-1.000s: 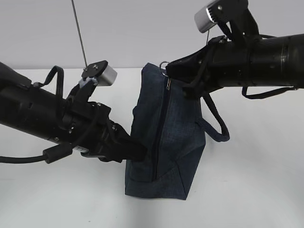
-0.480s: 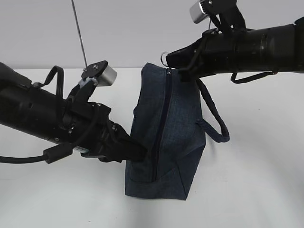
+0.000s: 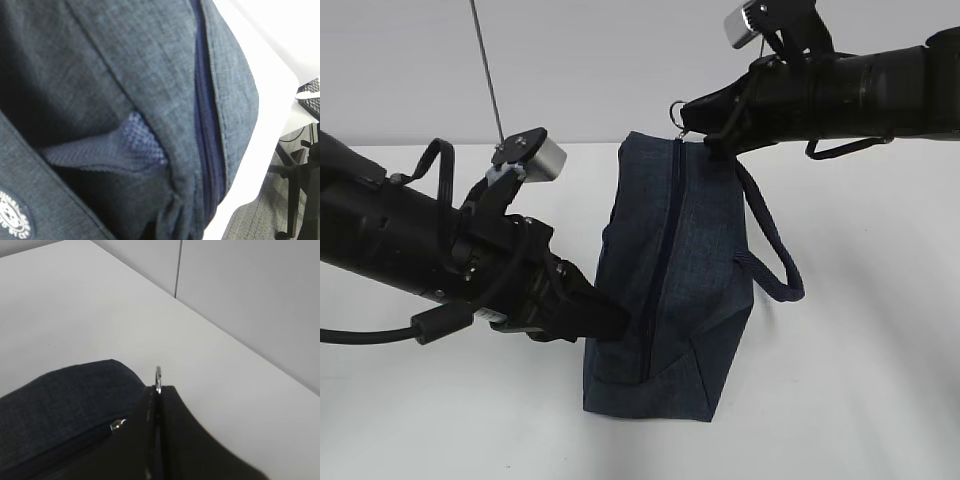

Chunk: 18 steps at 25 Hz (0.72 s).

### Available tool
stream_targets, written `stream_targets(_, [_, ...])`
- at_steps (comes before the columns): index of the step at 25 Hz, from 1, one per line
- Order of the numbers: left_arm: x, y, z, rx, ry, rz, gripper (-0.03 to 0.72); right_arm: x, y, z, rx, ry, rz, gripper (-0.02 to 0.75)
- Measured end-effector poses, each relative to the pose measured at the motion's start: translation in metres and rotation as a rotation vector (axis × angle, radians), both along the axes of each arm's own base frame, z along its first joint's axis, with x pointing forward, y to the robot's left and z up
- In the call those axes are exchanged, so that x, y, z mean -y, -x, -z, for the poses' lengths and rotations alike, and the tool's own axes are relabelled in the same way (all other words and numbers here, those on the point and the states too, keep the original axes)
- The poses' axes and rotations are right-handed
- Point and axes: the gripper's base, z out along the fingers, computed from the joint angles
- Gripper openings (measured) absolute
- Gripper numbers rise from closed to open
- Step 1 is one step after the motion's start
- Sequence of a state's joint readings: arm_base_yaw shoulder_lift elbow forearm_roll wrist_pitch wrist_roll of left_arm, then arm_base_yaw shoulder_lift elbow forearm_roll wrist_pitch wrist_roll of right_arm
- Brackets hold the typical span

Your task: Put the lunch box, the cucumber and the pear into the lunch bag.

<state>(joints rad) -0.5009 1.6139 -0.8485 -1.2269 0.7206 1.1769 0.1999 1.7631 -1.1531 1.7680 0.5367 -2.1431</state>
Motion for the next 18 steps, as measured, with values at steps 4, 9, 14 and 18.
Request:
stream_targets(4, [0.000,0.000,0.000,0.000,0.000,0.000,0.005,0.003,-0.010,0.005,0.010,0.016,0.003,0.000])
stream_targets(9, [0.000,0.000,0.000,0.000,-0.001,0.001,0.005,0.019,-0.022,0.014,-0.002,-0.008,0.002,0.000])
stream_targets(14, [-0.002,-0.001,0.001,-0.004,-0.012,0.002,0.005,0.038,-0.029,0.025,-0.023,-0.047,-0.018,0.000])
stream_targets(18, [-0.010,-0.005,0.001,-0.027,-0.011,-0.022,0.005,0.052,-0.032,0.036,-0.051,-0.098,-0.037,0.000])
